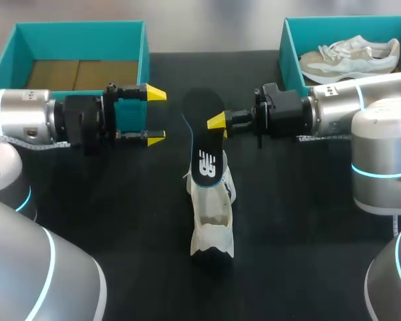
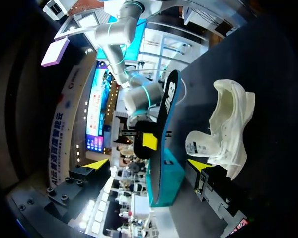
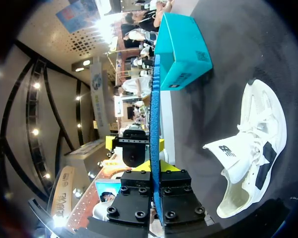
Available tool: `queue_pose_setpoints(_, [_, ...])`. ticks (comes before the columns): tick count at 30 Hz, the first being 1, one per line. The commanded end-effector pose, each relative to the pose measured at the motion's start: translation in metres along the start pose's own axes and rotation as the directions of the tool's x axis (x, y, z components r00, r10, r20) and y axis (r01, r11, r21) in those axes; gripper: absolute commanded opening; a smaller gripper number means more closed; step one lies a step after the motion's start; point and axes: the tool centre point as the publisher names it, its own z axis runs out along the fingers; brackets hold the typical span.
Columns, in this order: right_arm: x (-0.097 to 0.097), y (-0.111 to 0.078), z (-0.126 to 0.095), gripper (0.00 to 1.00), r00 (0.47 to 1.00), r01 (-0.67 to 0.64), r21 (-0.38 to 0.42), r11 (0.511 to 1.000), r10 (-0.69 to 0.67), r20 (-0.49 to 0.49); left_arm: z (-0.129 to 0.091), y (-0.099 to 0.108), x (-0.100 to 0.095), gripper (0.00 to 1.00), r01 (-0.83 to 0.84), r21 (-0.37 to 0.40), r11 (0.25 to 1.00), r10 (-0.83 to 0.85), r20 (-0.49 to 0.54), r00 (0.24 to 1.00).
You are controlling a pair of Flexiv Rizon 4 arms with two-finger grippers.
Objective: Take the shoe out of the shoebox, open the shoe tongue, remove and reinsert the insole, then place the shoe into the shoebox
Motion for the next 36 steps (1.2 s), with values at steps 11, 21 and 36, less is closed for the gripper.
queue_pose_setpoints(11, [0.0,0.0,0.002,0.0,1.0,0.0,-0.002,1.0,0.0,0.002,0.023,0.011,0.01,1.0,0.074,-0.038,0.997,-0.075,-0.022,0.997])
queue_pose_setpoints(21, [0.0,0.0,0.002,0.0,1.0,0.0,-0.002,1.0,0.0,0.002,0.048,0.007,0.013,1.0,0.09,-0.065,0.994,-0.09,0.011,0.996])
queue_pose_setpoints(36, [0.0,0.0,0.002,0.0,1.0,0.0,-0.002,1.0,0.0,0.002,0.07,0.019,0.017,0.49,0.008,-0.086,0.996,-0.004,0.04,0.999])
